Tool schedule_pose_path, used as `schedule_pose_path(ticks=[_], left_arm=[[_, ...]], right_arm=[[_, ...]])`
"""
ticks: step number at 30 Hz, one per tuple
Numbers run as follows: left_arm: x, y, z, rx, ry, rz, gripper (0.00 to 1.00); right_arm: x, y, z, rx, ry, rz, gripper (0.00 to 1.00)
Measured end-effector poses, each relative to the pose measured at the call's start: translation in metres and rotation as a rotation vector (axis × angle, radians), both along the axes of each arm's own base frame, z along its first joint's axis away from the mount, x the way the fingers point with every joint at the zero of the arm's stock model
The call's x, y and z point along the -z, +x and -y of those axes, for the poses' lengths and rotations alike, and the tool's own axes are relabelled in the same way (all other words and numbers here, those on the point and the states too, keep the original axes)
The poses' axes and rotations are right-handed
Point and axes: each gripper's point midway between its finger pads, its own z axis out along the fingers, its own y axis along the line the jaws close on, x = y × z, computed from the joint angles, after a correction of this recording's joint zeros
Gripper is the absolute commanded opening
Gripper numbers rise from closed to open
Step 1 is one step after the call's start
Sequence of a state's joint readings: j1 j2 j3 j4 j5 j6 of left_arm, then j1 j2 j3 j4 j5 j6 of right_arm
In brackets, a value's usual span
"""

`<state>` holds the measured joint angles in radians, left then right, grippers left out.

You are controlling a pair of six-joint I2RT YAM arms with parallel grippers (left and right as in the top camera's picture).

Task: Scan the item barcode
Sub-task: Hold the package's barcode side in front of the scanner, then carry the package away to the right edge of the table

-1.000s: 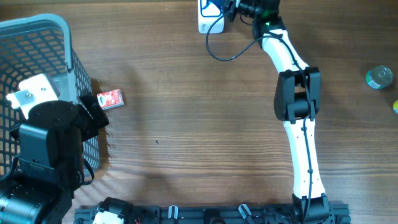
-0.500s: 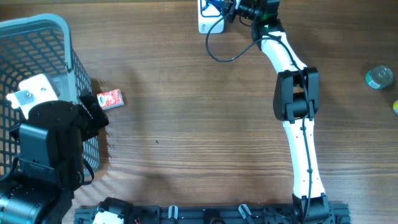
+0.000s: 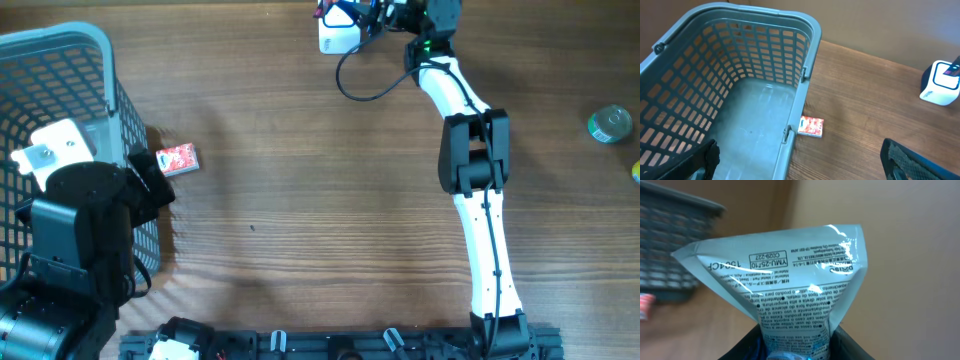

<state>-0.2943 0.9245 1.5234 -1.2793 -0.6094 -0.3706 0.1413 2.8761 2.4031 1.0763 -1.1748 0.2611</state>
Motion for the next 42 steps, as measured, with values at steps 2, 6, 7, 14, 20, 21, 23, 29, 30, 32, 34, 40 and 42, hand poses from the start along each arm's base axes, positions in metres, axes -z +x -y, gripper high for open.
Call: schedule_pose_path(ticks=[2,6,7,14,20,21,23,29,30,32,34,40,42], left_arm=[[0.0,0.0,0.0,0.002,0.003,-0.002,1.0],[0.0,0.0,0.0,0.005,0.008,-0.004,1.0],[0.0,0.0,0.0,0.006,0.009,-0.004,1.0],[0.0,0.0,0.0,0.006,0.009,-0.004,1.0],[-0.002,0.002,0.001,0.007,0.005,0.008,1.0],[-0.003,0.002,0.001,0.007,0.007,0.009,1.0],[-0.003,0.002,0.001,0.007,0.007,0.009,1.0],[-0.004,0.003,0.001,0.008,0.004,0.017,1.0],[-0.004,0.003,0.001,0.008,0.004,0.018,1.0],[-0.005,0.003,0.001,0.008,0.003,0.021,1.0],[-0.005,0.004,0.001,0.007,0.003,0.023,1.0],[-0.005,0.004,0.001,0.007,0.003,0.023,1.0],[-0.005,0.004,0.001,0.007,0.003,0.023,1.0]], right_arm=[[-0.005,-0.008,0.003,-0.046,0.012,-0.05,0.05],[-0.002,-0.01,0.01,-0.096,0.012,-0.194,0.05],[0.0,-0.01,0.013,-0.104,0.011,-0.234,0.05],[0.018,0.017,0.055,-0.053,0.04,-0.521,0.05],[0.057,0.061,0.125,0.124,0.132,-0.874,0.04],[0.068,0.067,0.138,0.163,0.149,-0.941,0.04],[0.086,0.077,0.159,0.241,0.175,-1.039,0.05],[0.126,0.086,0.196,0.395,0.178,-1.181,0.05],[0.129,0.085,0.198,0.403,0.172,-1.184,0.05],[0.133,0.084,0.199,0.407,0.157,-1.185,0.05],[0.136,0.082,0.199,0.403,0.145,-1.188,0.05],[0.143,0.078,0.197,0.401,0.127,-1.218,0.05],[0.154,0.075,0.198,0.419,0.12,-1.277,0.05]])
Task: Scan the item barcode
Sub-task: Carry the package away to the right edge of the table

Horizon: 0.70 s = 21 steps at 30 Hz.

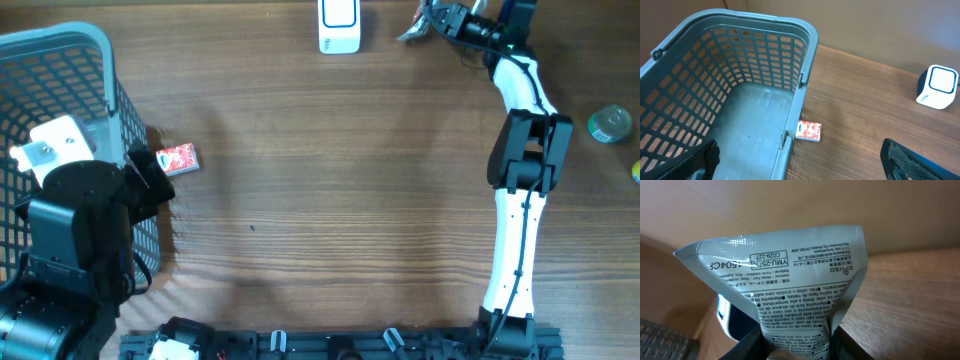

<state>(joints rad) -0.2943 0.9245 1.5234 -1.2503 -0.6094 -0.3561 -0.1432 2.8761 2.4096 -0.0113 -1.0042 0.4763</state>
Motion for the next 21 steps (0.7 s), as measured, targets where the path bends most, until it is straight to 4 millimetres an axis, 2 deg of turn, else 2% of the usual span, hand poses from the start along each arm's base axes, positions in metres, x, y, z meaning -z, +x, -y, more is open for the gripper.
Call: schedule_pose_path(ticks=[4,10,16,21], left_arm=[[0.0,0.0,0.0,0.0,0.0,0.0,1.0],[-0.001,0.001,0.0,0.0,-0.003,0.008,1.0],[-0.001,0.001,0.0,0.0,-0.002,0.008,1.0],[-0.001,0.001,0.0,0.0,-0.002,0.008,1.0]], right_arm=[[0.008,-0.01,0.001,0.012,-0.05,-0.095,0.05],[-0.006,-0.021,0.008,0.062,-0.255,-0.145,0.05],[-0.044,-0.034,0.013,0.078,-0.432,-0.124,0.05],[-0.09,-0.048,0.04,0.141,-0.656,-0.084,0.05]])
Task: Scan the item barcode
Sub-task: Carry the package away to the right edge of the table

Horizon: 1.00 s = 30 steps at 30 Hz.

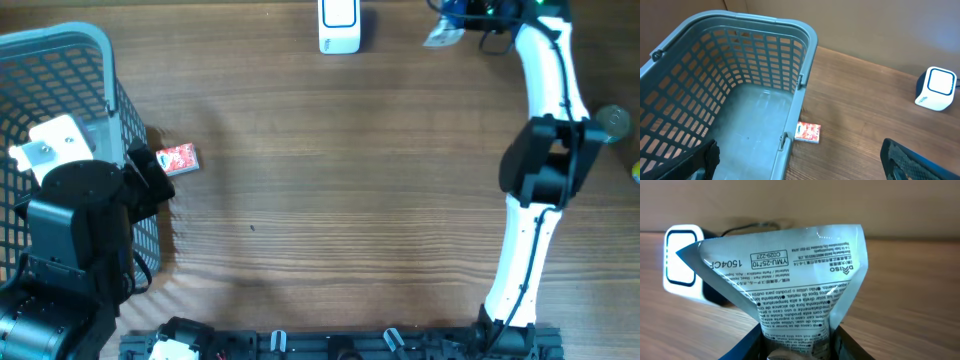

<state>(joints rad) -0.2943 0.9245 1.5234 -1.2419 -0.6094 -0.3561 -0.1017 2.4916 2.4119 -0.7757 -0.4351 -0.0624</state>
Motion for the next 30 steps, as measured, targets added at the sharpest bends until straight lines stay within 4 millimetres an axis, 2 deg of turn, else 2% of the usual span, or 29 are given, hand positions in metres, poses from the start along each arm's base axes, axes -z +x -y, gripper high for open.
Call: schedule_pose_path(ticks=[2,5,7,9,12,18,22,27,30], left_arm=[[0.0,0.0,0.0,0.0,0.0,0.0,1.0],[0.0,0.0,0.0,0.0,0.0,0.0,1.0],[0.0,0.0,0.0,0.0,0.0,0.0,1.0],[0.0,0.0,0.0,0.0,0.0,0.0,1.0],[0.0,0.0,0.0,0.0,0.0,0.0,1.0],[0.0,0.0,0.0,0.0,0.0,0.0,1.0],[0.0,0.0,0.0,0.0,0.0,0.0,1.0],[0.0,0.0,0.0,0.0,0.0,0.0,1.0],[0.0,0.0,0.0,0.001,0.0,0.0,1.0]], right_arm=[[-0.022,-0.007,0.016,0.035,-0.104,0.02,0.05],[-0.056,-0.028,0.045,0.111,-0.232,0.011,0.05],[-0.067,-0.042,0.061,0.156,-0.27,-0.019,0.05],[-0.072,-0.066,0.082,0.217,-0.288,-0.09,0.05],[-0.064,-0.093,0.114,0.305,-0.286,-0.197,0.05],[-0.044,-0.147,0.166,0.448,-0.246,-0.403,0.05],[-0.038,-0.174,0.19,0.526,-0.22,-0.493,0.05],[-0.035,-0.185,0.209,0.593,-0.227,-0.521,0.05],[-0.023,-0.197,0.221,0.646,-0.234,-0.571,0.05]])
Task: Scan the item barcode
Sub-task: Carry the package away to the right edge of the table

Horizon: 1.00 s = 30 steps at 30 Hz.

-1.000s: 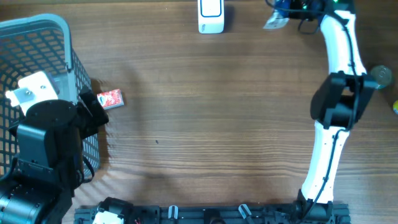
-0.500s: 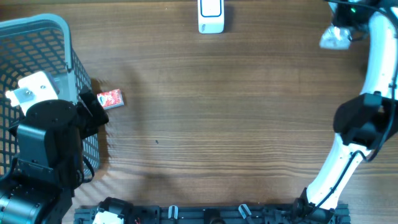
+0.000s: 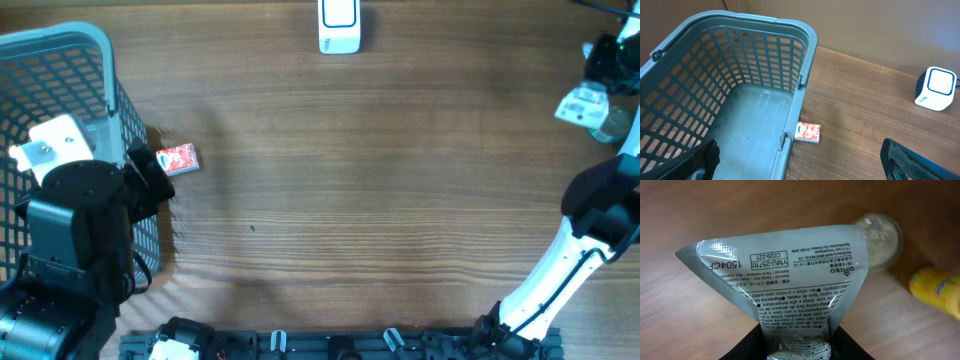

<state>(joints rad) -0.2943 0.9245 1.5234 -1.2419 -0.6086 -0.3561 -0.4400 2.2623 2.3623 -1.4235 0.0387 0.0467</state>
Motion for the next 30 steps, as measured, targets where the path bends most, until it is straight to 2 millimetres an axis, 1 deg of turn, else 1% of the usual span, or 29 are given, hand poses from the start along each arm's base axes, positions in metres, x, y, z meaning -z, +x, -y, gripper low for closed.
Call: schedule_pose_path(ticks=[5,9,11,13,16,19,20,22,24,28,30], left_arm=[[0.0,0.0,0.0,0.0,0.0,0.0,1.0],[0.0,0.0,0.0,0.0,0.0,0.0,1.0],[0.0,0.0,0.0,0.0,0.0,0.0,1.0],[0.0,0.0,0.0,0.0,0.0,0.0,1.0],[0.0,0.0,0.0,0.0,0.0,0.0,1.0],[0.0,0.0,0.0,0.0,0.0,0.0,1.0],[0.0,0.0,0.0,0.0,0.0,0.0,1.0],[0.0,0.0,0.0,0.0,0.0,0.0,1.0],[0.0,0.0,0.0,0.0,0.0,0.0,1.0],[0.0,0.0,0.0,0.0,0.0,0.0,1.0],[0.0,0.0,0.0,0.0,0.0,0.0,1.0]], right_arm=[[0.036,-0.013,0.019,0.062,0.006,-0.051,0.05],[0.063,-0.014,0.032,0.087,0.006,-0.048,0.05],[0.076,-0.014,0.036,0.092,0.003,-0.043,0.08],[0.088,-0.013,0.037,0.094,0.0,-0.037,0.11],[0.106,-0.015,0.036,0.091,0.002,-0.042,0.11],[0.124,-0.022,0.032,0.089,0.013,-0.065,0.11],[0.128,-0.024,0.031,0.09,0.017,-0.072,0.12],[0.133,-0.028,0.03,0.091,0.022,-0.083,0.16],[0.14,-0.035,0.03,0.1,0.032,-0.102,0.16],[0.141,-0.045,0.041,0.138,0.039,-0.108,0.16],[0.142,-0.054,0.052,0.172,0.045,-0.113,0.25]])
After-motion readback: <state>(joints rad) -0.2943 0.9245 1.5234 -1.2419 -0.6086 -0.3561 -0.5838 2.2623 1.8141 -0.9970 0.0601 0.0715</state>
